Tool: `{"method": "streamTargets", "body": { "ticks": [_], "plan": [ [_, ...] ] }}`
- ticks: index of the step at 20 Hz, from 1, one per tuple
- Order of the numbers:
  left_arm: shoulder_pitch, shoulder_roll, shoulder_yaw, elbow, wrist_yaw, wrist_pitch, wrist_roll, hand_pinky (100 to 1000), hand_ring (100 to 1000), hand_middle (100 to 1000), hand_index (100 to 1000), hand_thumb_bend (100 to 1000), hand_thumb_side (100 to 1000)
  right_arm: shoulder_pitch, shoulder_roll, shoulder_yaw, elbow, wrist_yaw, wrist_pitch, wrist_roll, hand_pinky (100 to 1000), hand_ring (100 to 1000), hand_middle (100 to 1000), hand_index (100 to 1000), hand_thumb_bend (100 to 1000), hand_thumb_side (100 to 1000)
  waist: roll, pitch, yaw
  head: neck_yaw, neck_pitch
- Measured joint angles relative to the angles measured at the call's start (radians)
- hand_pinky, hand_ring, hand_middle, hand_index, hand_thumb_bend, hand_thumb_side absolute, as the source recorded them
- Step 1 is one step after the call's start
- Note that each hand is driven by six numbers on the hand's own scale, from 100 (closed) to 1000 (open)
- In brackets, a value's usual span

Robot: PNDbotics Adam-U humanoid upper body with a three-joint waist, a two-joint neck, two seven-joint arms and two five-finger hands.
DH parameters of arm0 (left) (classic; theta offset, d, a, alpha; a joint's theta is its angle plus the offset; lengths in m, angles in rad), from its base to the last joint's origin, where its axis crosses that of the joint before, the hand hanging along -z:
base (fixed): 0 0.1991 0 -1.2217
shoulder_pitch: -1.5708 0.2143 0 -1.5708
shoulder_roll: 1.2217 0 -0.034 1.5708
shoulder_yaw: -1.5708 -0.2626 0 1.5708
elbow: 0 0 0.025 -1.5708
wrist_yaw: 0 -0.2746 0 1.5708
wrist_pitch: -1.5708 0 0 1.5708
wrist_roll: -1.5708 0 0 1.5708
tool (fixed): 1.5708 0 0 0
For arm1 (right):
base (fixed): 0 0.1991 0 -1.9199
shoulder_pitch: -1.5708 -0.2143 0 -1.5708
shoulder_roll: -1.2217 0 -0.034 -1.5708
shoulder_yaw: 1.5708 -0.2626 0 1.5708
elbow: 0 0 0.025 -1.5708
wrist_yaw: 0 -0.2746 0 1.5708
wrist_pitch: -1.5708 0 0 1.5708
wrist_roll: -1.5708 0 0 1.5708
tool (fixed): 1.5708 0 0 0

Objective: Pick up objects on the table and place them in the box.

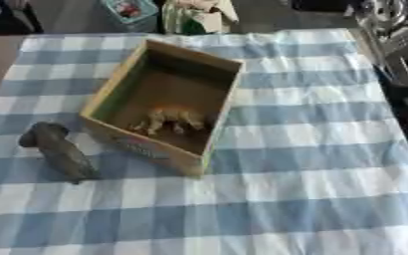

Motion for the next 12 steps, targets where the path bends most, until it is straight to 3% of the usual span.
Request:
{"method": "streamTargets", "body": {
  "ticks": [6, 12],
  "plan": [
    [0.026, 0.120, -0.007, 0.000, -0.207, -0.013, -0.111, 614, 696, 749, 867, 100, 498, 0.051, -0.001, -0.044, -0.038, -0.047, 0.021, -0.038, 793, 771, 590, 854, 100, 354, -0.003, -0.009, -0.008, -0.008, 0.012],
    [0.026, 0.205, -0.024, 0.000, -0.311, -0.045, -0.200, 638, 739, 764, 886, 100, 462, 0.088, 0.000, -0.076, -0.064, -0.086, 0.022, -0.079, 797, 768, 585, 849, 100, 400, -0.007, -0.013, -0.015, -0.014, 0.016]
  ]
}}
